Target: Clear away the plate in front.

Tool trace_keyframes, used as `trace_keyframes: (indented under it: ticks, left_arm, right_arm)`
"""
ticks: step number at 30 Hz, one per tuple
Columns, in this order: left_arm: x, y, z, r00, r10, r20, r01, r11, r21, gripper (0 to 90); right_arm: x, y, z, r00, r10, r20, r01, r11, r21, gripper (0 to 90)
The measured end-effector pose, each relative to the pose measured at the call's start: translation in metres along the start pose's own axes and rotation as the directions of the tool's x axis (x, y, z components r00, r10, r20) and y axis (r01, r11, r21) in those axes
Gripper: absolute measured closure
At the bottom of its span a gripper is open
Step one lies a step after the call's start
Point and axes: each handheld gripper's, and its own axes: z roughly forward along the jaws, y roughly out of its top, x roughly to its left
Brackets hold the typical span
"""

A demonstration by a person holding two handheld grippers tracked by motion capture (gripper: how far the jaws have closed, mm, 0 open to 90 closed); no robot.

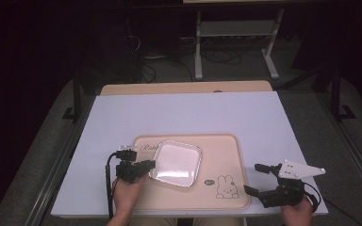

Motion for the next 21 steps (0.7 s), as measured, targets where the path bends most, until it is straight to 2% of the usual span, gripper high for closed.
trace_keyframes:
  ticks: [5, 10, 15, 21]
  left_arm:
    - [-0.005, -0.007, -0.003, 0.9996, 0.028, 0.009, -0.028, 0.9996, 0.002, 71.0]
    - [-0.010, -0.013, -0.006, 0.9983, 0.058, 0.002, -0.058, 0.9983, -0.001, 65.4]
    - [-0.015, -0.019, -0.008, 0.9975, 0.070, 0.013, -0.070, 0.9975, -0.011, 61.3]
    - [-0.019, -0.024, -0.008, 0.9961, 0.077, 0.043, -0.076, 0.9970, -0.012, 61.2]
  right_arm:
    - [0.001, 0.000, -0.001, 1.0000, 0.000, 0.006, 0.000, 1.000, -0.003, 13.2]
    - [0.002, 0.000, -0.002, 0.9999, -0.004, 0.014, 0.004, 1.000, -0.008, 13.2]
    - [0.002, 0.000, -0.002, 0.9999, -0.006, 0.015, 0.006, 1.000, -0.008, 13.2]
    - [0.002, 0.000, -0.003, 0.9998, -0.005, 0.020, 0.005, 1.000, -0.015, 13.2]
